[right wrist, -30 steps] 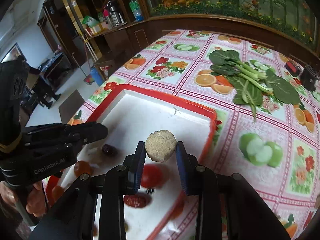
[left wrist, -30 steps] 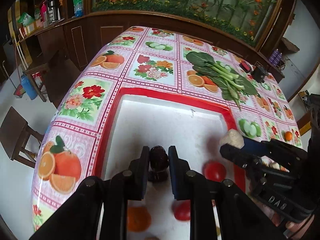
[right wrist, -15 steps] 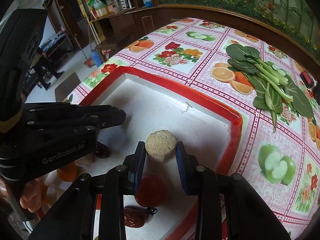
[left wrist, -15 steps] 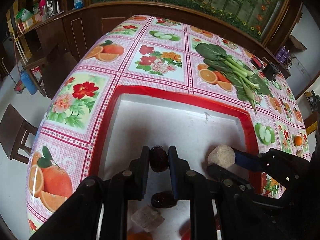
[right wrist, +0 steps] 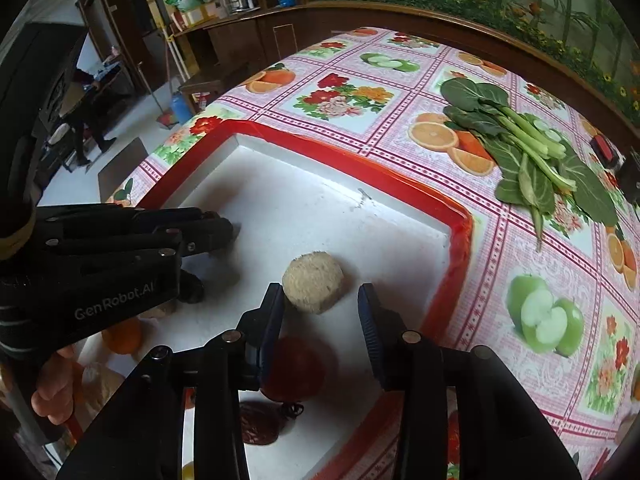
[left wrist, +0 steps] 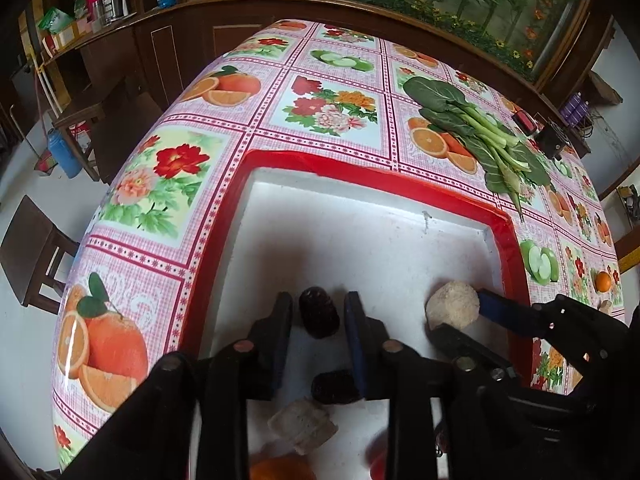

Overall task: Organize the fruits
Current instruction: 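Open both tools to release the cake and date into the tray, then move both open tools back toward the remaining food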

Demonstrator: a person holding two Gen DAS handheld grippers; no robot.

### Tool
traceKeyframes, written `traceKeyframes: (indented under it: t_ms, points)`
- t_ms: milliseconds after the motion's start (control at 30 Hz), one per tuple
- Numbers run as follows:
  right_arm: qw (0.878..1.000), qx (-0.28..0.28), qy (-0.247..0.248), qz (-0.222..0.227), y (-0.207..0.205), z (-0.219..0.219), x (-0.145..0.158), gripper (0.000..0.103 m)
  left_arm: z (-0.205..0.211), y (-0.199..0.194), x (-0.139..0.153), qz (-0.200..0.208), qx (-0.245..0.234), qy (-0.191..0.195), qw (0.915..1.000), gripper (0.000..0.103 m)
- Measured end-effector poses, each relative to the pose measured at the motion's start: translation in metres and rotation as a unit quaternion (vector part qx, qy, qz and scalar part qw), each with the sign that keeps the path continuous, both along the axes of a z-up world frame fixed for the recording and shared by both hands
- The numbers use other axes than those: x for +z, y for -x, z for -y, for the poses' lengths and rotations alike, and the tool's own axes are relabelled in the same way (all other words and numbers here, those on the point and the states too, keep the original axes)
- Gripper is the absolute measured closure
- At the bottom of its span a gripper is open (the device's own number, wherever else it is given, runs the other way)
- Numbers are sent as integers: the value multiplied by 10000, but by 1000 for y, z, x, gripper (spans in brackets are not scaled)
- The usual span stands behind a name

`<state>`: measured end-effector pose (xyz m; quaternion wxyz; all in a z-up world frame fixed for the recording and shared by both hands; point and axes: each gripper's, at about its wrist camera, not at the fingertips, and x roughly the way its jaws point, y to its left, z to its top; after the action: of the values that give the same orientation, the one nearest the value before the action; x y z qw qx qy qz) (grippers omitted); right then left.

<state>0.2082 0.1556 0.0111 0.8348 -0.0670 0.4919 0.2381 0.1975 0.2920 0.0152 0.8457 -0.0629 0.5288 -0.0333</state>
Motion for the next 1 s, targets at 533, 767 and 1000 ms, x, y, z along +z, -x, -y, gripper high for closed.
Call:
traceKeyframes:
  t_ms: [533, 767, 1000]
  points:
    - [9990, -238, -372, 15, 45, 25, 24, 61, -8, 36, 18, 219, 214, -33, 9995, 49]
    - [9988, -223, -437, -25, 74, 39, 28, 61, 4, 60, 27, 285, 180, -3, 9994, 49]
    - [9991, -131, -390, -42, 108, 63, 24, 61, 31, 84, 38, 341, 105, 9, 9994, 48]
